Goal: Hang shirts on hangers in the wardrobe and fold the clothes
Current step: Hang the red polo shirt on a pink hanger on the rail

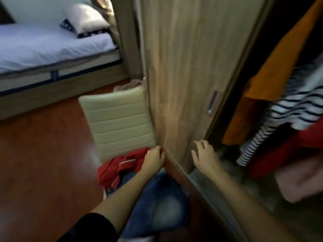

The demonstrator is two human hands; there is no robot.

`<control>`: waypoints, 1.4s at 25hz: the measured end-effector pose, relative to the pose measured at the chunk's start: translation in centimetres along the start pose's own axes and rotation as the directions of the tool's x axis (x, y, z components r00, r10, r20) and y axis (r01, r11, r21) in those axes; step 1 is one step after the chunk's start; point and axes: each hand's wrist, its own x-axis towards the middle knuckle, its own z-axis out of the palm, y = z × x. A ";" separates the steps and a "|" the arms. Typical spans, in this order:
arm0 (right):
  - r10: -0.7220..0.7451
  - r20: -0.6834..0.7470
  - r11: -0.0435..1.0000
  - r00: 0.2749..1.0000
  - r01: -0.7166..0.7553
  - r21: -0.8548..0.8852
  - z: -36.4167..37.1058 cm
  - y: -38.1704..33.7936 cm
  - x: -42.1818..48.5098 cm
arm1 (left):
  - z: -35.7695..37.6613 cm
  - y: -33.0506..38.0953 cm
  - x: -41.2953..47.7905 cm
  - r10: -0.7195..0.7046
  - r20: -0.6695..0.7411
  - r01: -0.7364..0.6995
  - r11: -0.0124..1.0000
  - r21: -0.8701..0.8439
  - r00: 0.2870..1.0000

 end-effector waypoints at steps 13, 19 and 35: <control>-0.186 0.533 0.982 0.826 0.165 0.087 30.9 -12.1 7.4 | 3.0 -28.9 5.2 -0.417 0.122 0.358 0.871 0.336 0.901; -0.155 0.535 0.988 0.831 0.120 0.100 34.3 -13.7 7.4 | 2.4 -30.0 7.2 -0.269 -0.048 0.273 0.949 0.156 0.962; -0.084 -0.128 0.865 0.988 0.136 0.484 3.3 -20.6 14.1 | -24.0 -2.0 11.1 0.118 -0.054 -0.128 0.834 -0.537 0.992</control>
